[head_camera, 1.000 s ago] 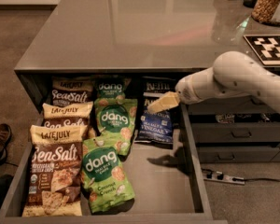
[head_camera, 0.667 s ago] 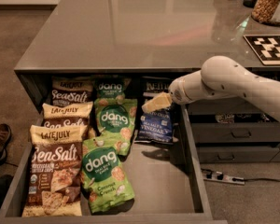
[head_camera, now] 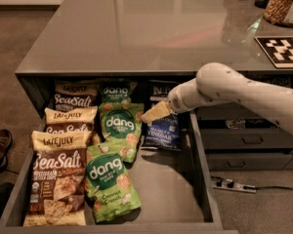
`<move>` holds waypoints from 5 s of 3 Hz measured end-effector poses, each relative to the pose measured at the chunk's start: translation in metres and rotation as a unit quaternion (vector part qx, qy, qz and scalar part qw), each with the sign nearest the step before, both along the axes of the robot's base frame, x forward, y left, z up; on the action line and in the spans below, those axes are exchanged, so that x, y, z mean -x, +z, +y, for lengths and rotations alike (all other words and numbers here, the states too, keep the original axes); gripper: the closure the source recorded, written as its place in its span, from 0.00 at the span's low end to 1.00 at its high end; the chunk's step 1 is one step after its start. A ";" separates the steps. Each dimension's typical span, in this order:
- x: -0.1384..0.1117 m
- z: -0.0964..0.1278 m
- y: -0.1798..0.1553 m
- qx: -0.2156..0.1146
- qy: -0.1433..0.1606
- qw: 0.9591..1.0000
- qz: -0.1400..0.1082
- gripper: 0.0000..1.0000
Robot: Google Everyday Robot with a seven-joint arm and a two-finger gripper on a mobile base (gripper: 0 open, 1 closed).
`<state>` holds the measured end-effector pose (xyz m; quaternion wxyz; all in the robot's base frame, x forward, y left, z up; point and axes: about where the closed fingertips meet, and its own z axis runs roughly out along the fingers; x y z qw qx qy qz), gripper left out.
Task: Pick blue chip bag from top drawer and place on counter
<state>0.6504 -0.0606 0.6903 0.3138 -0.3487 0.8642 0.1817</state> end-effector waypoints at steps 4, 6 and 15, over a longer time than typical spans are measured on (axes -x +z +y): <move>0.006 0.035 -0.071 0.161 -0.030 0.986 0.003 0.00; 0.003 0.029 -0.075 0.175 -0.057 0.983 0.002 0.18; 0.119 0.051 0.051 -0.158 0.008 0.979 -0.128 1.00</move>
Offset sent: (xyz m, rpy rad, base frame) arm -0.0112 0.0425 -0.0704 -0.3306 0.0080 -0.0449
